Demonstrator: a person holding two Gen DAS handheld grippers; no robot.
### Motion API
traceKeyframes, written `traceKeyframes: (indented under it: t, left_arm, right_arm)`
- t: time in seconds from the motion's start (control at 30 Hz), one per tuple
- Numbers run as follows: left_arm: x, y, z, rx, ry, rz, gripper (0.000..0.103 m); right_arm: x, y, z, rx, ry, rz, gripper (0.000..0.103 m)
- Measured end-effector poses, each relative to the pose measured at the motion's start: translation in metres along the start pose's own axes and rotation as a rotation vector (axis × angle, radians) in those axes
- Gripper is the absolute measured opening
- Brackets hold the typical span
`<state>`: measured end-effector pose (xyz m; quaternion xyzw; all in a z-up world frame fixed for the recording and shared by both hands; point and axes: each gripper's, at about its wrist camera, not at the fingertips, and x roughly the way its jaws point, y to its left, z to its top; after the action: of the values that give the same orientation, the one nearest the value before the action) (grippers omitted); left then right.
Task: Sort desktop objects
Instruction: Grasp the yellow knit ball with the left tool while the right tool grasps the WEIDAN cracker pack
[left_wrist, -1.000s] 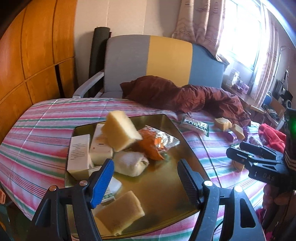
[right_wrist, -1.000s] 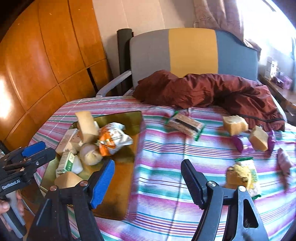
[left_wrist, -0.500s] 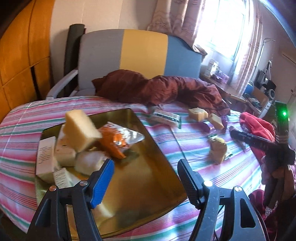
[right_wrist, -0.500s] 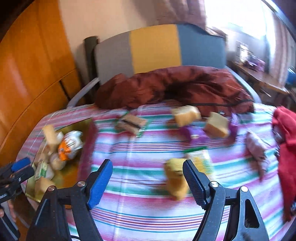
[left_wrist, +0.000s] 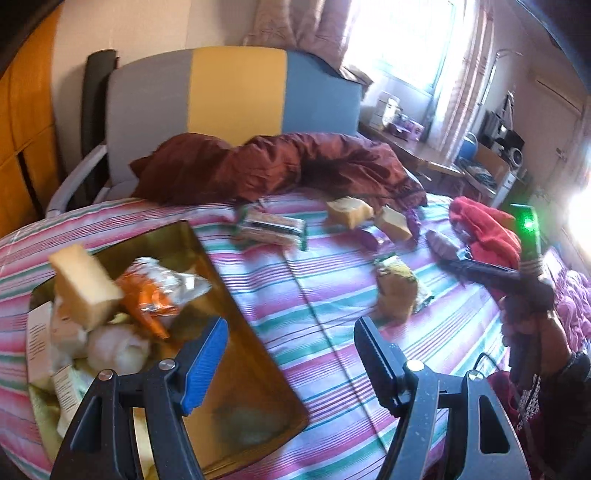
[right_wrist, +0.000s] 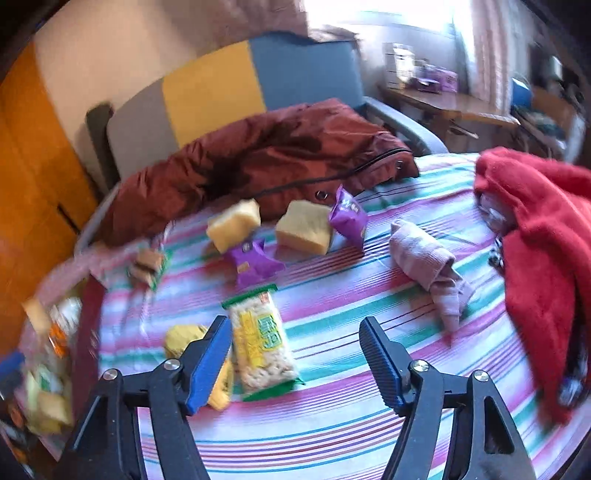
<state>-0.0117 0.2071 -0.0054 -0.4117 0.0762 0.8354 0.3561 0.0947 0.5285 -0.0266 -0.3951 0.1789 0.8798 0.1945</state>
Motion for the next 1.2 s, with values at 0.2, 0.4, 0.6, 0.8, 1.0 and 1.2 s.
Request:
traceKeyframes:
  t: [0.2, 0.4, 0.6, 0.8, 1.0, 1.2]
  left_arm:
    - [0.028, -0.029, 0.004, 0.046, 0.056, -0.058, 0.072]
    - [0.052, -0.048, 0.006, 0.07, 0.104, -0.097, 0.072]
    - [0.074, -0.059, 0.01, 0.06, 0.142, -0.148, 0.072]
    - [0.104, -0.074, 0.014, 0.058, 0.191, -0.203, 0.072]
    - [0.131, -0.094, 0.019, 0.086, 0.213, -0.234, 0.072]
    - [0.154, -0.105, 0.027, 0.102, 0.222, -0.235, 0.072]
  right_arm:
    - [0.037, 0.021, -0.018, -0.2, 0.114, -0.013, 0.071]
    - [0.061, 0.029, -0.02, -0.256, 0.165, -0.005, 0.071]
    - [0.077, 0.037, -0.023, -0.299, 0.195, 0.0, 0.058]
    - [0.074, 0.034, -0.02, -0.3, 0.212, 0.017, 0.048]
    - [0.068, 0.02, -0.016, -0.244, 0.212, -0.003, 0.048]
    - [0.064, 0.008, -0.012, -0.197, 0.211, -0.007, 0.048]
